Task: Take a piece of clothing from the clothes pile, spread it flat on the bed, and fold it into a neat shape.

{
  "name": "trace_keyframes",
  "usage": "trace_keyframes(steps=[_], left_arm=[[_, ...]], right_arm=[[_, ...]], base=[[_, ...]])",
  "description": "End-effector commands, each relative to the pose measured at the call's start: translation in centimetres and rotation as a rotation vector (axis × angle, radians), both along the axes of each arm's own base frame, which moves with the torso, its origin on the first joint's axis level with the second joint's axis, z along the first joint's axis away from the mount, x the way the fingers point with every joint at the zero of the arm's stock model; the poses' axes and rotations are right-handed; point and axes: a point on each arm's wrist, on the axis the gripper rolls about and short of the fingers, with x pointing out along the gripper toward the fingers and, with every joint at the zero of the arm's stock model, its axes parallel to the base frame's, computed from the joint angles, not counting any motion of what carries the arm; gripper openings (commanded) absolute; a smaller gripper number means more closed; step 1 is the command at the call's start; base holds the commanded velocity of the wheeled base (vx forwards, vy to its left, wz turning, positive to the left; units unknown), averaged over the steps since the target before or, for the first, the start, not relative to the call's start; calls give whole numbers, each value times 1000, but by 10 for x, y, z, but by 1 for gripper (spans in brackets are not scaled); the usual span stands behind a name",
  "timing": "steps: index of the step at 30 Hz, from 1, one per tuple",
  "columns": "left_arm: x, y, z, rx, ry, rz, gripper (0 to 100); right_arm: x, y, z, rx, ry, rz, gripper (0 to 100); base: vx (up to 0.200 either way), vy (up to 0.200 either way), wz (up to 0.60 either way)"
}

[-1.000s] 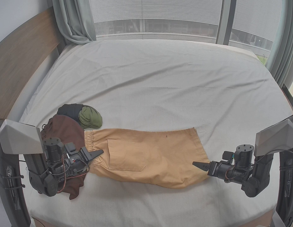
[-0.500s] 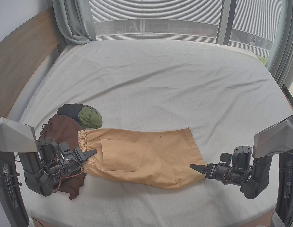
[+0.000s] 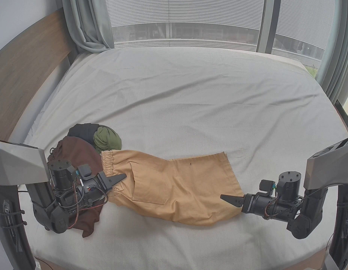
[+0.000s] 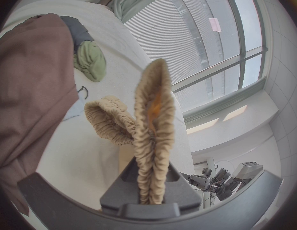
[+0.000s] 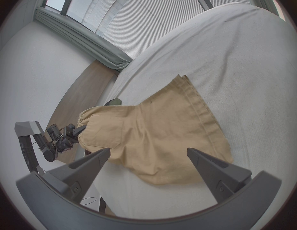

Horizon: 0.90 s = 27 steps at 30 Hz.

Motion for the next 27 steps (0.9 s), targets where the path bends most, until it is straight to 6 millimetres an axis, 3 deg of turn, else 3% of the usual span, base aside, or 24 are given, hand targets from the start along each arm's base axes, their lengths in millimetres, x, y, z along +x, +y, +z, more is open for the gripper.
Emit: trace_keyframes(steps=[1, 14, 27], left_arm=[[2, -13, 10, -13, -40, -33, 0], [8, -56, 26, -86, -94, -140, 0], [9, -76, 31, -99, -128, -193, 0]], right_arm=[[-5, 5, 16, 18, -44, 21, 100], [-7, 5, 29, 36, -85, 24, 100], [-9, 5, 41, 52, -121, 25, 100]], base=[[0, 0, 0], [0, 0, 0], [0, 0, 0]])
